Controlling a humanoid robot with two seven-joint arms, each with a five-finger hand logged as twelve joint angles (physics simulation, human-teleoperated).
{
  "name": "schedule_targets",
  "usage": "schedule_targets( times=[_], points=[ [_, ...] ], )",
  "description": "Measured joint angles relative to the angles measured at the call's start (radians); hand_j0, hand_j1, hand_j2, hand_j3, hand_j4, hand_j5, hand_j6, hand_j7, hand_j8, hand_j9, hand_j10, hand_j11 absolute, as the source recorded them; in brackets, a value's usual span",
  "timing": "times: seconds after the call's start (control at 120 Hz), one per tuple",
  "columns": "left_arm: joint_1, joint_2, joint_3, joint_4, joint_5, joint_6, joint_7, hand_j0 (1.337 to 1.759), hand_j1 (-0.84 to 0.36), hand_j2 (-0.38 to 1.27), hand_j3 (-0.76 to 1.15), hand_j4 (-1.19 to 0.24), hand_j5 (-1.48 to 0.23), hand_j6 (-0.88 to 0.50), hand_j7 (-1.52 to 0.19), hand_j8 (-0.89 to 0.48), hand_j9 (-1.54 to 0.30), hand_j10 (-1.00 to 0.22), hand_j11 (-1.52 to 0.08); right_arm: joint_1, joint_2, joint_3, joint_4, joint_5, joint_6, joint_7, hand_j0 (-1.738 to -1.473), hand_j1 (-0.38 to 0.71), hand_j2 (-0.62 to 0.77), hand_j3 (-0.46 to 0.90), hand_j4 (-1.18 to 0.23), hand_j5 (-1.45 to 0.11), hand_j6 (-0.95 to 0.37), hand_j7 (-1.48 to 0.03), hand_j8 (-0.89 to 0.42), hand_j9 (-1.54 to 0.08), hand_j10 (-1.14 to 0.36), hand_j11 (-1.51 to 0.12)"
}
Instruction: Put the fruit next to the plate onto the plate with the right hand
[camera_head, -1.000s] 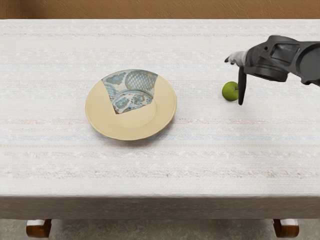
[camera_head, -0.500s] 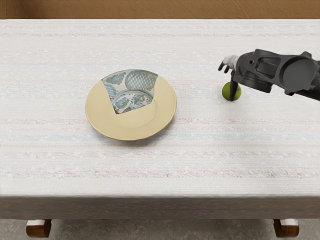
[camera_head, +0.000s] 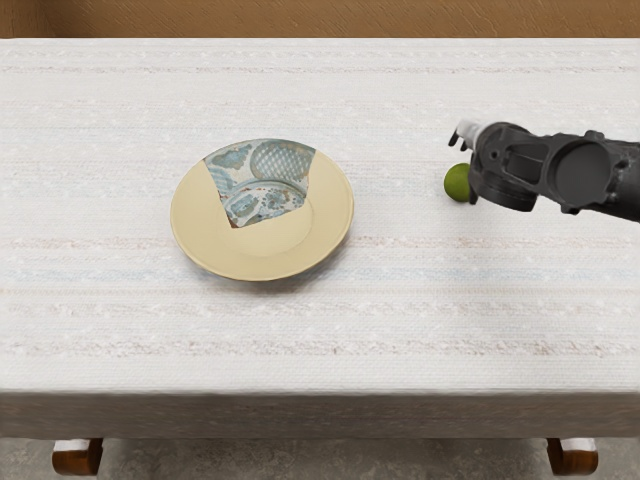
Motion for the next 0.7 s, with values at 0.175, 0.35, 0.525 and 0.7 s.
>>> schedule_targets(
  times=[0.175, 0.35, 0.525, 0.7],
  points=[
    [0.0, 0.0, 0.0, 0.0, 0.0, 0.0, 0.001, 1.658, 0.35, 0.0, 0.0, 0.0, 0.0, 0.0, 0.0, 0.0, 0.0, 0.0, 0.0, -0.021, 0.009, -0.002, -0.012, 0.001, -0.024, 0.0, -1.658, -0.02, -0.05, 0.0, -0.28, -0.36, -0.28, -0.35, -0.28, -0.35, -0.27, -0.35],
    [0.0, 0.0, 0.0, 0.0, 0.0, 0.0, 0.0, 1.658, 0.35, 0.0, 0.0, 0.0, 0.0, 0.0, 0.0, 0.0, 0.0, 0.0, 0.0, -0.034, 0.031, -0.003, -0.07, 0.0, -0.028, 0.0, -1.658, -0.02, -0.05, 0.0, -0.27, -0.35, -0.28, -0.35, -0.27, -0.35, -0.27, -0.35],
    [0.0, 0.0, 0.0, 0.0, 0.0, 0.0, 0.0, 1.658, 0.35, 0.0, 0.0, 0.0, 0.0, 0.0, 0.0, 0.0, 0.0, 0.0, 0.0, -0.039, 0.083, -0.023, -0.142, 0.001, -0.025, 0.0, -1.658, -0.02, -0.05, 0.0, -0.27, -0.35, -0.28, -0.35, -0.27, -0.35, -0.27, -0.35],
    [0.0, 0.0, 0.0, 0.0, 0.0, 0.0, 0.0, 1.658, 0.35, 0.0, 0.0, 0.0, 0.0, 0.0, 0.0, 0.0, 0.0, 0.0, 0.0, -0.045, 0.119, -0.029, -0.169, 0.001, -0.026, 0.0, -1.658, -0.03, -0.05, 0.0, -0.27, -0.35, -0.27, -0.35, -0.27, -0.35, -0.27, -0.35]
  ],
)
